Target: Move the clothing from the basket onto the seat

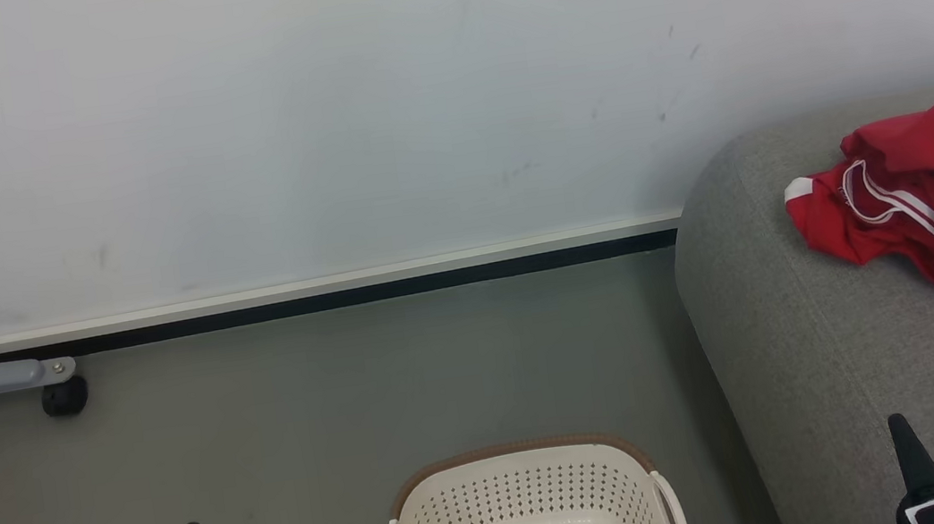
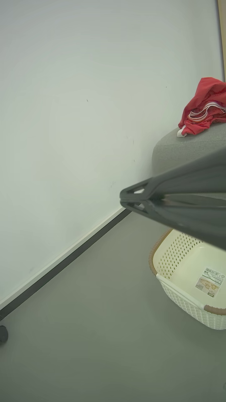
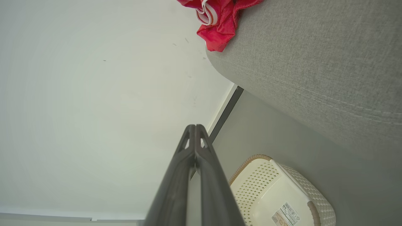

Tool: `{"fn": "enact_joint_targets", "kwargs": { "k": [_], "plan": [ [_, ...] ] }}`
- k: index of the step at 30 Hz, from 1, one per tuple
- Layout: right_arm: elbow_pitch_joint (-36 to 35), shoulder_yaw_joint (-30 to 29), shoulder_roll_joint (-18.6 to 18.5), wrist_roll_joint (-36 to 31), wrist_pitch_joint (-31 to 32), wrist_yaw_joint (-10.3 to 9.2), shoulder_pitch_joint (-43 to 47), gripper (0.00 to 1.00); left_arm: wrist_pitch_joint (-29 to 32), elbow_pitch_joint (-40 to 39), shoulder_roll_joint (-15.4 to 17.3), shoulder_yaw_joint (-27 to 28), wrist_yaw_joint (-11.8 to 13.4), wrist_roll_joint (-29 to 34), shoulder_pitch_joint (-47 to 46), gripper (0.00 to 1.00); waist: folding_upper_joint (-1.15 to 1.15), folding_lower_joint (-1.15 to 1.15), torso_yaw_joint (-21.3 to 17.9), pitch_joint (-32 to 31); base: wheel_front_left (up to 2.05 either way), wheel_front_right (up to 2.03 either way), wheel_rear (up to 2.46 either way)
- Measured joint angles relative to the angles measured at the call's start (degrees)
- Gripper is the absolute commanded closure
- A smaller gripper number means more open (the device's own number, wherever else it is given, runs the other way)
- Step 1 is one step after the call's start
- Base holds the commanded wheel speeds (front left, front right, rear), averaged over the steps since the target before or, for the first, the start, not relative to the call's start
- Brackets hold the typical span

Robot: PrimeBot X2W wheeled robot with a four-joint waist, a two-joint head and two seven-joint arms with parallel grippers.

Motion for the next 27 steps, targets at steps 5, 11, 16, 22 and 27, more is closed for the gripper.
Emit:
{"fn": "enact_joint_targets", "kwargs": {
  "k": [5, 11, 16, 22, 27],
  "plan": [
    [0.4, -0.9, 0.4, 3.0, 0.9, 0.59, -1.0, 1.00, 1.0, 0.4, -0.5, 0.8, -0.7, -3.3, -0.6, 1.00, 0.00, 0.00, -0.1, 0.2, 0.00, 0.00, 0.00],
    [0.8, -2.1, 0.7, 6.8, 2.0, 1.52, -1.7, 1.00, 2.1, 0.7, -1.0, 1.5, -1.5, -6.9, -1.5, 1.00, 0.00, 0.00, -0.3, 0.5, 0.00, 0.00, 0.00],
    [1.0, -2.8, 1.0, 9.1, 2.6, 2.01, -2.3, 1.00, 2.7, 1.0, -1.4, 2.0, -2.0, -9.5, -2.2, 1.00, 0.00, 0.00, -0.4, 0.7, 0.00, 0.00, 0.00],
    [1.5, -3.9, 1.5, 12.8, 3.6, 2.60, -3.0, 1.00, 3.8, 1.3, -1.9, 2.9, -2.6, -13.2, -3.1, 1.00, 0.00, 0.00, -0.5, 1.0, 0.00, 0.00, 0.00],
    [2.0, -5.1, 1.8, 16.5, 4.6, 3.54, -3.6, 1.00, 4.8, 1.7, -2.5, 3.7, -3.5, -16.7, -3.8, 1.00, 0.00, 0.00, -0.6, 1.2, 0.00, 0.00, 0.00]
  ]
}}
